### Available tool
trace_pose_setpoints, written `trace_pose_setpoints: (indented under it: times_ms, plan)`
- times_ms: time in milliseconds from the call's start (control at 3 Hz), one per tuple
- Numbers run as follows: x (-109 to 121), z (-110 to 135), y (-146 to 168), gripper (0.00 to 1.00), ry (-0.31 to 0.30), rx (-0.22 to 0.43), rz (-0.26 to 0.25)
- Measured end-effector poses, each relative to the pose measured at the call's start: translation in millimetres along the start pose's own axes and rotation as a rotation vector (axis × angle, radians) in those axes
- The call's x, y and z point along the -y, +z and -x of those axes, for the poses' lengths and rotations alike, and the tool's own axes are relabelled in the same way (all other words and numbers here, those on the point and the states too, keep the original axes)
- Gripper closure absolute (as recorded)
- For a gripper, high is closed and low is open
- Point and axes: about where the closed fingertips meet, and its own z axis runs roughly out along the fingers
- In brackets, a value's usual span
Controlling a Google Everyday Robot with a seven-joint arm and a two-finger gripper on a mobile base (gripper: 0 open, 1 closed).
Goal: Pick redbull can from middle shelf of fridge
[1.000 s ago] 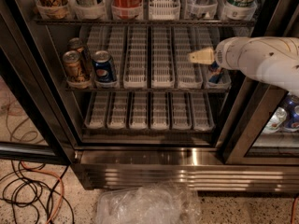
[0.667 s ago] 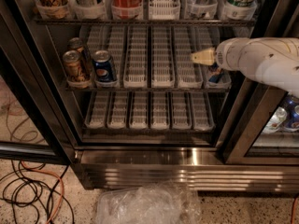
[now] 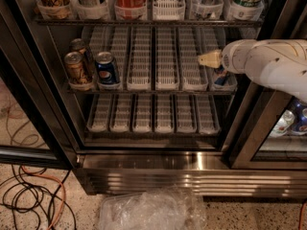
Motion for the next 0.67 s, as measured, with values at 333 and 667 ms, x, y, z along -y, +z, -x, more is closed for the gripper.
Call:
trace_pose_setpoints:
  times_ms: [333, 667]
  plan:
    - [-0.3, -2.0, -4.4, 0.93, -0.02, 0.016, -0.004]
    - [-2.3, -0.9, -4.4, 1.0, -0.02, 0.016, -0.004]
